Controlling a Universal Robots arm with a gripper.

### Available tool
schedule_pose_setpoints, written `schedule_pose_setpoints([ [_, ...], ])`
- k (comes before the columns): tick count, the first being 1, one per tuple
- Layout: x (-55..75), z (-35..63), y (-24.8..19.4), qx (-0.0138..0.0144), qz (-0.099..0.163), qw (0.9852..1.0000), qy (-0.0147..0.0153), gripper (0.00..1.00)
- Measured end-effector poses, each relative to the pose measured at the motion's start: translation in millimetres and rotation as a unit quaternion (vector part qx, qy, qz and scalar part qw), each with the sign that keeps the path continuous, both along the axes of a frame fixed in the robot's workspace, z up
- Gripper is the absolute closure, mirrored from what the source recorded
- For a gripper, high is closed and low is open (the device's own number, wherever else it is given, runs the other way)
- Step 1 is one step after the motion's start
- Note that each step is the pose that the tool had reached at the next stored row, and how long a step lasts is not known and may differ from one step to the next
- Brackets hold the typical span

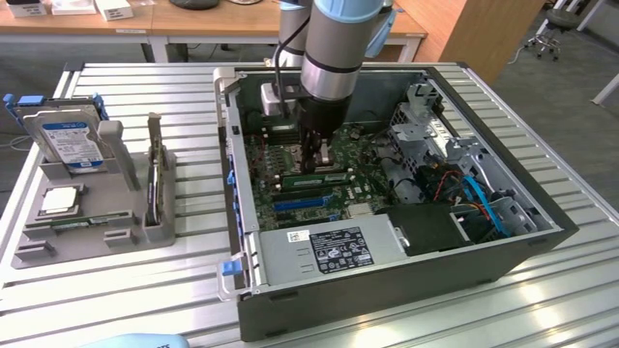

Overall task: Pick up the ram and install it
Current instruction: 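Press down the ram until it locks into place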

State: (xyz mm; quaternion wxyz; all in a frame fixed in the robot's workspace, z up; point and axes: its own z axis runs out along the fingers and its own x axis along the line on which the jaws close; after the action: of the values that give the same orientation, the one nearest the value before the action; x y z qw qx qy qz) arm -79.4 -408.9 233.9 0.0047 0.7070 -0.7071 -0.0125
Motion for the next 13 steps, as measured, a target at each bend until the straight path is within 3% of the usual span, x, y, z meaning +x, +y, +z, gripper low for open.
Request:
schedule_pose_setpoints([
  [13, -0.1, -1.8, -0.4, 0.0001, 0.0, 1.0, -0.0001, 0.9],
])
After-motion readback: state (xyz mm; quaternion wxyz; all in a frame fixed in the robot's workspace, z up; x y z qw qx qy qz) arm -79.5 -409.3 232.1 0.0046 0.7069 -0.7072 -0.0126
